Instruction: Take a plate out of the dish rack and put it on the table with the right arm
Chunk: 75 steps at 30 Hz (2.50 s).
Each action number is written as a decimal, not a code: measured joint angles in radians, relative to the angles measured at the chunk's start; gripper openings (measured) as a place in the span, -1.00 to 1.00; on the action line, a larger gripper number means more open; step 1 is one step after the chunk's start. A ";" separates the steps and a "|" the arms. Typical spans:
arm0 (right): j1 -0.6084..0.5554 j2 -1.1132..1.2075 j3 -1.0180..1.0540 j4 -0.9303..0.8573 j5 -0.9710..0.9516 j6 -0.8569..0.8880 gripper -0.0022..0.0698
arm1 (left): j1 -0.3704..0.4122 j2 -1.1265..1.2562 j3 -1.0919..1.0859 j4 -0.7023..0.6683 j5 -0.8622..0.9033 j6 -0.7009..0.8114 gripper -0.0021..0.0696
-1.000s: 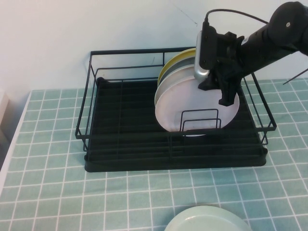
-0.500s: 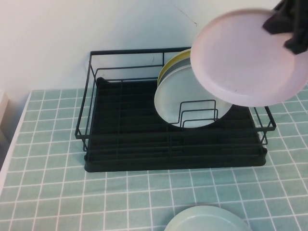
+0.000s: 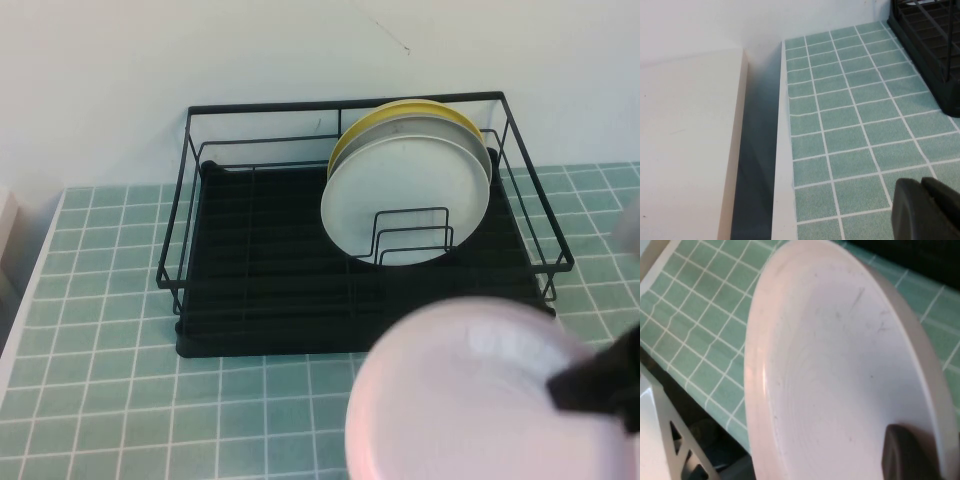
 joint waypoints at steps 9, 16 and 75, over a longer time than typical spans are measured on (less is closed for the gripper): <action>0.000 0.062 0.317 0.298 -0.211 -0.320 -0.65 | 0.000 0.000 0.000 0.000 0.000 0.000 -0.95; 0.000 0.192 0.317 0.375 -0.242 -0.482 -0.63 | 0.013 0.000 0.000 0.000 0.000 0.000 -0.95; 0.000 -0.713 0.242 -0.072 -0.177 -0.263 -0.94 | 0.013 0.000 0.000 0.000 0.002 0.000 -0.95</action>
